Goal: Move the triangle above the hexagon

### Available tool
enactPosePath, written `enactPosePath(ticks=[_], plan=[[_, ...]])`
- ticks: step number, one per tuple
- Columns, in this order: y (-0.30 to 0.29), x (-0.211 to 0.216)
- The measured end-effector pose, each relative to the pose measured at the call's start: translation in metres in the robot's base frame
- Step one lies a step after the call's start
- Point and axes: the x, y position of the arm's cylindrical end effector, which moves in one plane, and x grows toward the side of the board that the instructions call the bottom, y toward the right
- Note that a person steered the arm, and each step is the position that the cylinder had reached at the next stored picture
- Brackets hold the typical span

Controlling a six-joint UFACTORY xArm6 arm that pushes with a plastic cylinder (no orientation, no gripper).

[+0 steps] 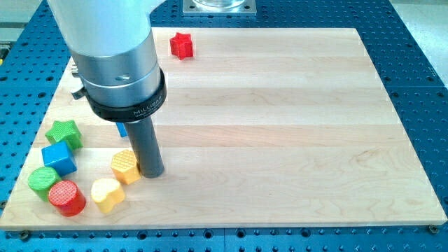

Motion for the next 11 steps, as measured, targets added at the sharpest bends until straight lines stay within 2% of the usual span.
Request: enactPosePath(ticks=[1, 2, 3, 4, 7, 8, 9, 11], plan=[[0.012, -0.013], [0.026, -0.088], [-0.028, -0.138], [-0.060, -0.131], [-0.009, -0.059], [-0.021, -0.108], [-0.036, -0.107], [-0.030, -0.079]])
